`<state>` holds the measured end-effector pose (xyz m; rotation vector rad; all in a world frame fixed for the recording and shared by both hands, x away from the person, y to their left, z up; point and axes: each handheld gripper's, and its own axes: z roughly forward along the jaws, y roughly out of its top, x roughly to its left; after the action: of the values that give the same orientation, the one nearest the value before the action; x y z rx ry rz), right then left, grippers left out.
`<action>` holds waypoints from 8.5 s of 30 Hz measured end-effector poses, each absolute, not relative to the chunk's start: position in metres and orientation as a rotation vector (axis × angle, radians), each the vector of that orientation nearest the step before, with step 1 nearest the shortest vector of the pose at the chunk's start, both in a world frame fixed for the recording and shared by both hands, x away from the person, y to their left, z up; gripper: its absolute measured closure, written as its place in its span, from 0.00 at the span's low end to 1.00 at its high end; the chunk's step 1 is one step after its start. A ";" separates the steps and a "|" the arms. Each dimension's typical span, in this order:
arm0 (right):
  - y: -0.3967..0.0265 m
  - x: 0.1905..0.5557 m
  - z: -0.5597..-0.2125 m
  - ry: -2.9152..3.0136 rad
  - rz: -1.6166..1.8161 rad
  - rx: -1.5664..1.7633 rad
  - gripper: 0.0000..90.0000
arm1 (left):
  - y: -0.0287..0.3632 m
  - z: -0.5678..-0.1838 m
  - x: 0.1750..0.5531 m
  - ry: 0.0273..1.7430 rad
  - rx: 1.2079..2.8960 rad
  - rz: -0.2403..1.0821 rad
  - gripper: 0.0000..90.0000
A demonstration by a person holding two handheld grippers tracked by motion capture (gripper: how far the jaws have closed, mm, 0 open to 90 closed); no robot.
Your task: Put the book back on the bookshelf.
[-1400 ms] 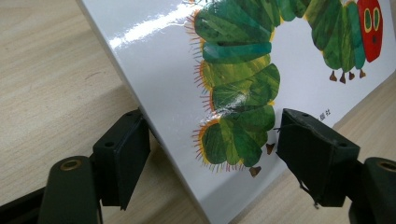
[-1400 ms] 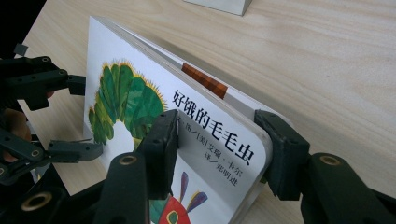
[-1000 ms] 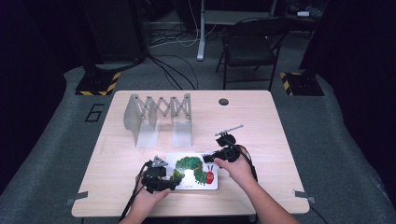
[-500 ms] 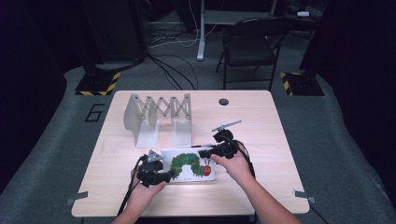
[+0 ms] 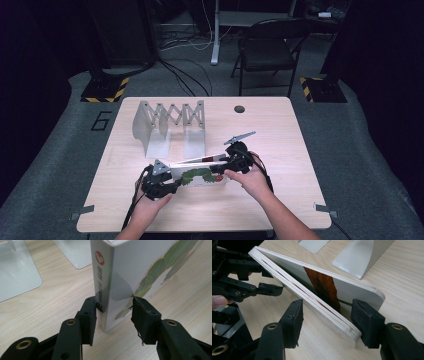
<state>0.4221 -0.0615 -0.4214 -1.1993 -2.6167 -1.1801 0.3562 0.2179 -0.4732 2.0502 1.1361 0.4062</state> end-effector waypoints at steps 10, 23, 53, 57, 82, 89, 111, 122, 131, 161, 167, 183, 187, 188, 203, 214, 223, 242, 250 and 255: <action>-0.065 0.415 -0.425 -2.620 -1.259 -1.196 0.47 | 0.219 -0.460 0.364 1.000 2.042 0.378 0.51; -0.078 0.408 -0.436 -2.587 -1.293 -1.260 0.47 | 0.224 -0.462 0.361 0.981 2.008 0.339 0.51; -0.081 0.406 -0.470 -2.677 -1.300 -1.267 0.52 | 0.223 -0.462 0.355 0.888 2.050 0.323 0.66; -0.084 0.408 -0.472 -2.686 -1.310 -1.280 0.52 | 0.221 -0.462 0.353 0.849 2.070 0.318 0.69; -0.099 0.420 -0.478 -2.652 -1.309 -1.395 0.52 | 0.209 -0.455 0.341 0.726 2.187 0.285 0.83; -0.102 0.424 -0.478 -2.649 -1.303 -1.395 0.51 | 0.213 -0.451 0.338 0.708 2.244 0.277 0.83; -0.099 0.423 -0.474 -2.639 -1.276 -1.400 0.51 | 0.230 -0.443 0.317 0.783 2.293 0.313 0.78; -0.099 0.423 -0.476 -2.641 -1.270 -1.385 0.51 | 0.218 -0.434 0.331 0.795 2.282 0.270 0.70; -0.100 0.424 -0.476 -2.634 -1.275 -1.392 0.51 | 0.208 -0.434 0.341 0.830 2.278 0.251 0.69; -0.099 0.424 -0.477 -2.628 -1.268 -1.397 0.51 | 0.196 -0.438 0.351 0.883 2.292 0.225 0.72; -0.099 0.424 -0.477 -2.628 -1.266 -1.401 0.51 | 0.195 -0.437 0.351 0.879 2.312 0.229 0.75; -0.100 0.425 -0.478 -2.638 -1.280 -1.385 0.51 | 0.190 -0.436 0.348 0.829 2.346 0.251 0.84; -0.100 0.425 -0.479 -2.639 -1.279 -1.385 0.51 | 0.190 -0.436 0.348 0.832 2.347 0.254 0.84; -0.100 0.425 -0.479 -2.639 -1.279 -1.385 0.51 | 0.190 -0.436 0.348 0.828 2.349 0.256 0.84; -0.101 0.425 -0.479 -2.625 -1.265 -1.397 0.51 | 0.190 -0.428 0.350 0.827 2.357 0.256 0.84; -0.101 0.426 -0.480 -2.627 -1.261 -1.401 0.51 | 0.198 -0.421 0.353 0.844 2.352 0.283 0.84; -0.102 0.426 -0.480 -2.627 -1.272 -1.399 0.51 | 0.207 -0.413 0.356 0.867 2.339 0.305 0.84; -0.103 0.426 -0.481 -2.628 -1.265 -1.404 0.51 | 0.226 -0.407 0.362 0.917 2.316 0.344 0.84; -0.103 0.426 -0.480 -2.614 -1.261 -1.420 0.51 | 0.236 -0.401 0.361 0.935 2.306 0.362 0.84; -0.104 0.426 -0.480 -2.618 -1.262 -1.423 0.51 | 0.242 -0.398 0.360 0.948 2.302 0.379 0.84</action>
<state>0.4259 -0.1036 -0.4804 -1.4233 -2.6179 -1.2622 0.3603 0.2422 -0.3979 2.3020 0.9482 0.3792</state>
